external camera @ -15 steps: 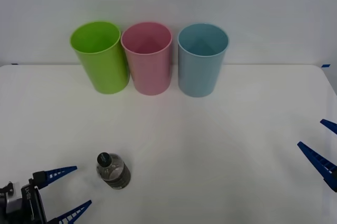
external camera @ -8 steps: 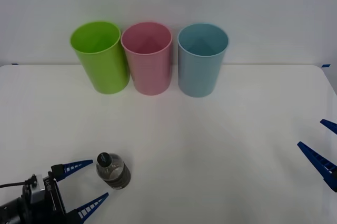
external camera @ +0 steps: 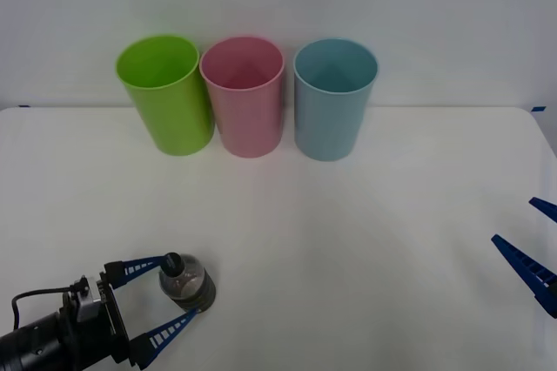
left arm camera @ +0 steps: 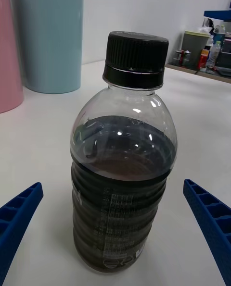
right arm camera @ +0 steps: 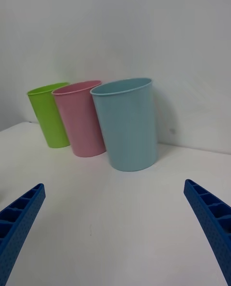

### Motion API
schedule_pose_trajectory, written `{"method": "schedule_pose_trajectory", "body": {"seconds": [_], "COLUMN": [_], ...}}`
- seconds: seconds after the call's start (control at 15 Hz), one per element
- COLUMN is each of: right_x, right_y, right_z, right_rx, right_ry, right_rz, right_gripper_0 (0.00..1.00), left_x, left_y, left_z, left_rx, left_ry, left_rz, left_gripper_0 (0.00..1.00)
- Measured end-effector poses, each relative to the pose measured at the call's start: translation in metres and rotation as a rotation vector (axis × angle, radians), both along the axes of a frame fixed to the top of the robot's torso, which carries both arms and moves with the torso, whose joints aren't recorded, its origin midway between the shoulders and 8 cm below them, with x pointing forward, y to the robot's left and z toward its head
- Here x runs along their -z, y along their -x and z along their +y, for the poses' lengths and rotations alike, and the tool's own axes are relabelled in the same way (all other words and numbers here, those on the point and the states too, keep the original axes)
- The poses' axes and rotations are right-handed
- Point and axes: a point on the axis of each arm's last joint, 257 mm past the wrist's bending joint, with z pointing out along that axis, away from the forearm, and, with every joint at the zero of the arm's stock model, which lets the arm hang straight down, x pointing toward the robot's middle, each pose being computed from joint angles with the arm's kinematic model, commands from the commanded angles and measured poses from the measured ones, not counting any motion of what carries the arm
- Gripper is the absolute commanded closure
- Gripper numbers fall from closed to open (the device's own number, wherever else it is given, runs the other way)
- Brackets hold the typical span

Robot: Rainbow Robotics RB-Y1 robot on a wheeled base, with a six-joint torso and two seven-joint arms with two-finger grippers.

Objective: Grasp the object on the table and drop it into the matching bin: aluminum can to the light blue bin, PET bottle to the pink bin.

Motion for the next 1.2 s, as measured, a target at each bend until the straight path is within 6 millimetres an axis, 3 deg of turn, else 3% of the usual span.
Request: {"method": "schedule_pose_trajectory", "body": {"seconds": [0.67, 0.93, 1.0, 1.07, 1.13, 1.2], "right_x": [0.000, 0.000, 0.000, 0.000, 0.000, 0.000], "right_y": [0.000, 0.000, 0.000, 0.000, 0.000, 0.000], "right_z": [0.000, 0.000, 0.000, 0.000, 0.000, 0.000], "right_rx": [0.000, 0.000, 0.000, 0.000, 0.000, 0.000], "right_ry": [0.000, 0.000, 0.000, 0.000, 0.000, 0.000], "right_rz": [0.000, 0.000, 0.000, 0.000, 0.000, 0.000], "right_gripper_0": [0.00, 0.00, 0.00, 0.00, 0.00, 0.00], "left_x": [0.003, 0.003, 0.003, 0.003, 0.003, 0.003], "left_y": [-0.017, -0.020, -0.020, -0.020, -0.020, -0.021], "left_z": [-0.029, -0.031, -0.031, -0.031, -0.031, -0.031], "left_rx": [0.010, 0.013, 0.013, 0.013, 0.014, 0.014], "left_ry": [-0.007, -0.010, -0.010, -0.010, -0.011, -0.012], "left_rz": [-0.005, -0.005, -0.004, -0.004, -0.004, -0.007], "left_gripper_0": [0.00, 0.00, 0.25, 0.67, 0.95, 1.00]}}
